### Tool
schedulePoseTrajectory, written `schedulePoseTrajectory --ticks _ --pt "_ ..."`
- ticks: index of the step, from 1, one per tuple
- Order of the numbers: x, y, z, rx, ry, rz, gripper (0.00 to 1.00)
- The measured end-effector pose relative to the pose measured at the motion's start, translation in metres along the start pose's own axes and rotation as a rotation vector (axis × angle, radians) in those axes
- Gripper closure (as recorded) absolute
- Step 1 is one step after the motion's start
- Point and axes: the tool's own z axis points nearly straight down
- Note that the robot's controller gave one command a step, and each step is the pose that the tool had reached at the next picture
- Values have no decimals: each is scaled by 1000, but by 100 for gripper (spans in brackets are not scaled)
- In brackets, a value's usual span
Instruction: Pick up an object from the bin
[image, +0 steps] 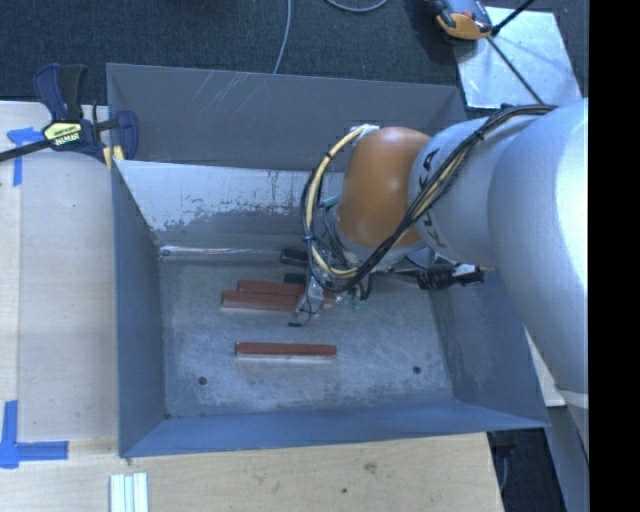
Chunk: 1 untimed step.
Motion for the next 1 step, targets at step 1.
schedulePoseTrajectory --ticks 1 --pt "5 7 -6 9 4 -120 100"
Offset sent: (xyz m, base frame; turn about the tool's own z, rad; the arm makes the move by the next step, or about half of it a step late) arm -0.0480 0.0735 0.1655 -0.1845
